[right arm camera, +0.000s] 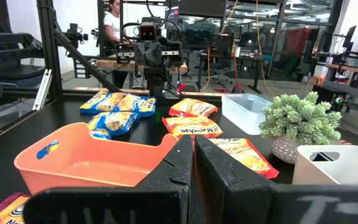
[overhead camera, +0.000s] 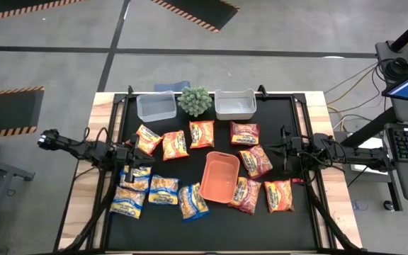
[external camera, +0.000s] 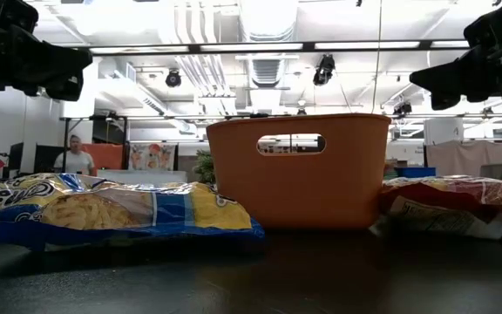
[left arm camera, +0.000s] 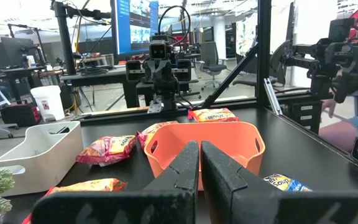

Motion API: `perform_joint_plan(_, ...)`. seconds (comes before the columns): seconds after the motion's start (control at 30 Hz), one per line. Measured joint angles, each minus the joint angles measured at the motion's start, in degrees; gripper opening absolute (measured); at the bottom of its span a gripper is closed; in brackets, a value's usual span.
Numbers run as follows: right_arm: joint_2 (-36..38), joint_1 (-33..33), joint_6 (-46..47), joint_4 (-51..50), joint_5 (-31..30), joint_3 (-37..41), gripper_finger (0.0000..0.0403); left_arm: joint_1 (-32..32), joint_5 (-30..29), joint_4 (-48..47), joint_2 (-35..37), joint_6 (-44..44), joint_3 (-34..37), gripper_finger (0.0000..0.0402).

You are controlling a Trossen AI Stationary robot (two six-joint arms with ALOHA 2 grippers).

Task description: Sort Maruchan noodles

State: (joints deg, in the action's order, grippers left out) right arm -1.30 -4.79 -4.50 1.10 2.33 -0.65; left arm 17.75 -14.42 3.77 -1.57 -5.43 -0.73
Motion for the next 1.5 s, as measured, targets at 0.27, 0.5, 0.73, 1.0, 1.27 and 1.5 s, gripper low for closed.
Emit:
perform_joint_plan(0.27, 0.0, 0.0, -0.01, -0.01, 0.0, -0.01, 0.0009, 0.0, -0.02, 0.02, 0.0, 0.0, 0.0, 0.0)
perform_joint_plan(0.5, 0.0, 0.01, -0.01, 0.0, 0.0, -0.01, 0.0009, -0.01, -0.01, 0.0, -0.01, 0.0, 0.01, 0.0)
perform_joint_plan(0.73, 0.0, -0.01, -0.01, 0.0, 0.0, 0.01, 0.0009, 0.0, -0.02, 0.0, -0.02, 0.0, 0.02, 0.0)
perform_joint_plan(1.0, 0.0, 0.01, -0.01, 0.0, 0.0, 0.01, 0.0009, -0.01, -0.02, 0.0, -0.01, 0.0, 0.0, 0.0)
perform_joint_plan(1.27, 0.02, -0.01, -2.8, 0.79, 0.04, 0.01, 0.0009, 0.0, -0.02, 0.01, -0.01, 0.02, 0.0, 0.0)
perform_joint_plan(1.5, 0.02, 0.01, 2.97, 7.78, 0.16, 0.01, 0.0009, -0.02, -0.02, 0.01, -0.02, 0.0, 0.01, 0.0)
